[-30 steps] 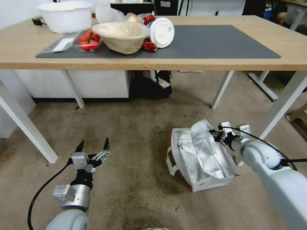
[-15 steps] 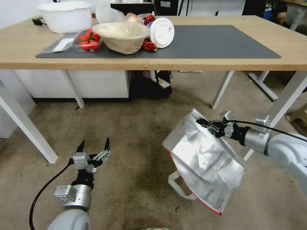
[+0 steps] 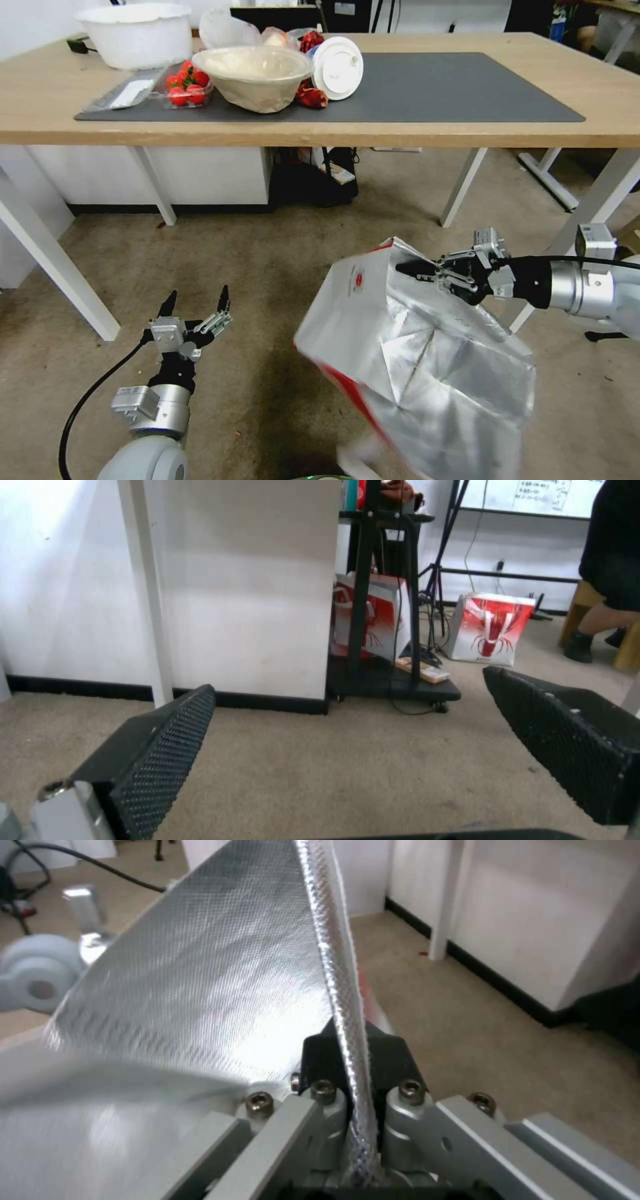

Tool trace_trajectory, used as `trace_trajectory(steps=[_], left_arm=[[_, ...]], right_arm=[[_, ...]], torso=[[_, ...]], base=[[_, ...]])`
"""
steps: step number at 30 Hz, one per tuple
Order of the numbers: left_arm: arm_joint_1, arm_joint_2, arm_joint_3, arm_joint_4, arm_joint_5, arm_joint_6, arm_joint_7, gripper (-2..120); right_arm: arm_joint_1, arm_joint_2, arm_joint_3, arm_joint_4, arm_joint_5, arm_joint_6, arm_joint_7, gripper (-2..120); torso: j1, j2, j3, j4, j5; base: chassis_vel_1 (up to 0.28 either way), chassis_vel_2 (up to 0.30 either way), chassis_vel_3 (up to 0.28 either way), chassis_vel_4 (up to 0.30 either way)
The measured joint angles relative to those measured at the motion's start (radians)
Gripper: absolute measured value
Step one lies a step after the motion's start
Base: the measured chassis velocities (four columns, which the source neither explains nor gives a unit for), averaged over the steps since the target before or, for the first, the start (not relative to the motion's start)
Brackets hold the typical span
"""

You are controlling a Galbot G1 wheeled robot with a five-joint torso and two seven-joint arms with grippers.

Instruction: Pick up the food delivery bag from the floor and place it on the table.

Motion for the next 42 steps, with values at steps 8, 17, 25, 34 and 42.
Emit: trace_trajectory(steps=[8, 17, 25, 34, 42], left_arm=[[0.000, -0.001, -0.001, -0.004, -0.001, -0.010, 0.001, 100], [-0.002, 0.005, -0.007, -0.007, -0.010, -0.015, 0.000, 100], [-0.004, 0.007, -0.009, -0.007, -0.014, -0.017, 0.008, 100], [-0.003, 0.010, -0.014, 0.001, -0.024, -0.029, 0.046, 100], [-0.003, 0.013, -0.016, 0.003, -0.026, -0.033, 0.053, 100]], right_arm=[[0.003, -0.059, 0.022, 0.060, 0.023, -0.056, 0.069, 0], [-0.030, -0.090, 0.029, 0.095, 0.002, -0.100, 0.157, 0], [-0.043, -0.080, 0.031, 0.095, -0.001, -0.101, 0.156, 0], [-0.053, -0.072, 0.031, 0.091, -0.004, -0.099, 0.150, 0], [-0.058, -0.071, 0.031, 0.093, -0.001, -0.099, 0.149, 0]], torso=[[0.000, 0.000, 0.000, -0.0001, -0.0001], [0.000, 0.000, 0.000, -0.0001, -0.0001], [0.000, 0.000, 0.000, -0.0001, 0.0000], [0.001, 0.004, 0.002, -0.0001, 0.0000], [0.001, 0.034, 0.031, 0.0000, -0.0001]], base=[[0.000, 0.000, 0.000, 0.000], [0.000, 0.000, 0.000, 0.000], [0.000, 0.000, 0.000, 0.000], [0.000, 0.000, 0.000, 0.000], [0.000, 0.000, 0.000, 0.000]])
